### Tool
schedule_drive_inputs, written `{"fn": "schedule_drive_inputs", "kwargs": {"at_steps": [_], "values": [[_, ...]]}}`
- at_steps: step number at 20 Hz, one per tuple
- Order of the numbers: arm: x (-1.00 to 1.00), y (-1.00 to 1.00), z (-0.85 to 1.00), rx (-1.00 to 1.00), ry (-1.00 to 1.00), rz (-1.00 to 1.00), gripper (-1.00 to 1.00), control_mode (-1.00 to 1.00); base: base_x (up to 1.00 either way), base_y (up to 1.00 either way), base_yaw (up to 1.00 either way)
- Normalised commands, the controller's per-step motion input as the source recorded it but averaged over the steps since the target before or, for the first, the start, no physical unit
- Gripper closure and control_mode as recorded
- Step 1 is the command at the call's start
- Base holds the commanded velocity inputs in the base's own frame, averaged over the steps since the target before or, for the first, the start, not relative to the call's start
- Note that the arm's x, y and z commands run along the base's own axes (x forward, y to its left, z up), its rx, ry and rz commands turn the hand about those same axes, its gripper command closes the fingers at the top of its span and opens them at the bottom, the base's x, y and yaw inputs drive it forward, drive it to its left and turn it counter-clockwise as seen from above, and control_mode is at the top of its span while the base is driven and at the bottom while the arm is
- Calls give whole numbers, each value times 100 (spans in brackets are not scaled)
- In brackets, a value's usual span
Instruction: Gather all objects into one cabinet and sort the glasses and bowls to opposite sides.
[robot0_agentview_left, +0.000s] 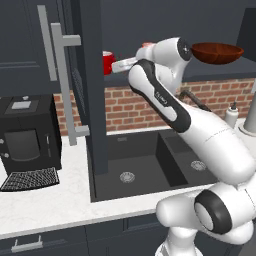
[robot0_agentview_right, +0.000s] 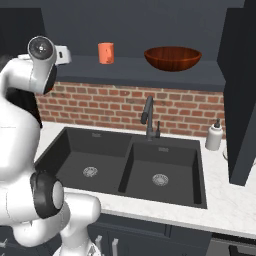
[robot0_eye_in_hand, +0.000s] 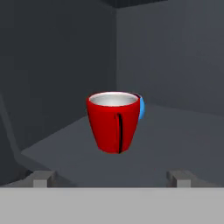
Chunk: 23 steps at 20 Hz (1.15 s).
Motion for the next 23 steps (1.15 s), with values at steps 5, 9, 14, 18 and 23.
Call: {"fn": "schedule_drive_inputs", "kwargs": {"at_steps": [5,9,14,18,23], "values": [[-95,-98,0,0,-1,0,-100,-100,0,0,0],[-60,-100,0,0,0,0,-100,-100,0,0,0],[-14,-89,27,1,0,-3,-100,-100,0,0,0],[0,-65,39,3,0,-4,-100,-100,0,0,0],[9,-45,26,4,0,0,-100,-100,0,0,0]]}}
